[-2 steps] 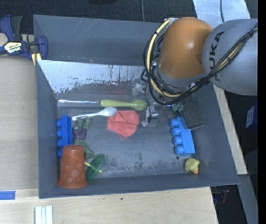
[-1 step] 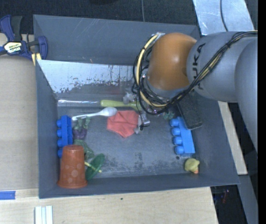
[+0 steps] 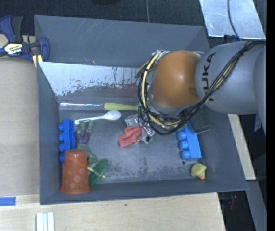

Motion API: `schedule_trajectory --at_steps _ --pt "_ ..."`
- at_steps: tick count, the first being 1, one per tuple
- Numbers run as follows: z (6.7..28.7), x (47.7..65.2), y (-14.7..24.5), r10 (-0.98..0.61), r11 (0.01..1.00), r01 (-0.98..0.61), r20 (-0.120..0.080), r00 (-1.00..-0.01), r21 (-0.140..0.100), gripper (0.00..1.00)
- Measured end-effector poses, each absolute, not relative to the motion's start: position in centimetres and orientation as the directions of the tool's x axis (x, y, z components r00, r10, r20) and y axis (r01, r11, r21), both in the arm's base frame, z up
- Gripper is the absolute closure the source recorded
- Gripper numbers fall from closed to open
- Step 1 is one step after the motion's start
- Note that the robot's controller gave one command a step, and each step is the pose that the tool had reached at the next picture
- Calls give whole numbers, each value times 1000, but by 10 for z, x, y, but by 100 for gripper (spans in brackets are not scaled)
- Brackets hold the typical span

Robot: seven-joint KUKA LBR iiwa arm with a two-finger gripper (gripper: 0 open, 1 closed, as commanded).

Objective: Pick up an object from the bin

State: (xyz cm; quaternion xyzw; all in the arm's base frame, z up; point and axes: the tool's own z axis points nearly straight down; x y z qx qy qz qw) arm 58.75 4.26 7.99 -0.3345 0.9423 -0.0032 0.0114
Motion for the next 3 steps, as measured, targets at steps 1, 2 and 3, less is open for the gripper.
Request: schedule_trajectory --at_steps 1,2,3 --pt "80 587 43 -630 777 -630 -19 -776 -14 100" --pt "154 575 53 -626 780 -626 -17 -779 -11 100" --pt "245 584 43 -638 770 -638 -16 -770 -10 100"
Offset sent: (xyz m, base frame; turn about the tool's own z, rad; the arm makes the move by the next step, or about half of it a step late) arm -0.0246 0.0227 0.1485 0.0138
